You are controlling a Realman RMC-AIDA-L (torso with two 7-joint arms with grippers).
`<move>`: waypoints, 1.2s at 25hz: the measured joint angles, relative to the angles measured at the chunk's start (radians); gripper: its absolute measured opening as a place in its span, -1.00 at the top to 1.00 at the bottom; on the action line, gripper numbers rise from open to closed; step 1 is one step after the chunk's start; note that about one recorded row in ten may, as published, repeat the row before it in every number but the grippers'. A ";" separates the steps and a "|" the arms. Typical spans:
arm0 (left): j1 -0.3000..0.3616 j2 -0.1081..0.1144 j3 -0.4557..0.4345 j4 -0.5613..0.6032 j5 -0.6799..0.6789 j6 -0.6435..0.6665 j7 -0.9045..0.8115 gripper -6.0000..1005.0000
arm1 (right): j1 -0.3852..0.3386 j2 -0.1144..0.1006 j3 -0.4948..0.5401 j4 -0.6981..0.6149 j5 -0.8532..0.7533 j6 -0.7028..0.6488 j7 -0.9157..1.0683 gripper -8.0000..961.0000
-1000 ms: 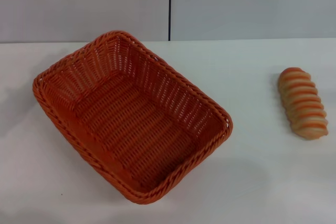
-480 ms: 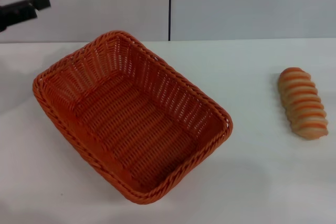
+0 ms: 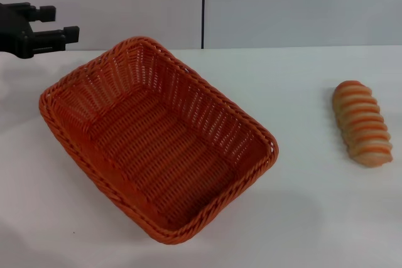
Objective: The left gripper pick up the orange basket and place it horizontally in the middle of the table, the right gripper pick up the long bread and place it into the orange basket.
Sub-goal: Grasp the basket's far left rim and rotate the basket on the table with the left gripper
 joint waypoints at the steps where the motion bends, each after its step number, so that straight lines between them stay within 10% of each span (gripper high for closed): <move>1: -0.001 0.000 0.009 -0.001 0.001 -0.003 0.000 -0.44 | 0.000 0.000 0.000 0.000 0.000 0.000 0.000 -0.37; 8: -0.010 -0.002 0.098 -0.020 0.040 -0.040 -0.010 -0.27 | -0.007 0.004 0.002 0.002 0.000 0.019 0.003 -0.37; 30: -0.053 -0.007 0.291 -0.114 0.176 -0.251 -0.065 -0.56 | -0.022 0.010 -0.007 0.010 0.000 0.025 0.003 -0.37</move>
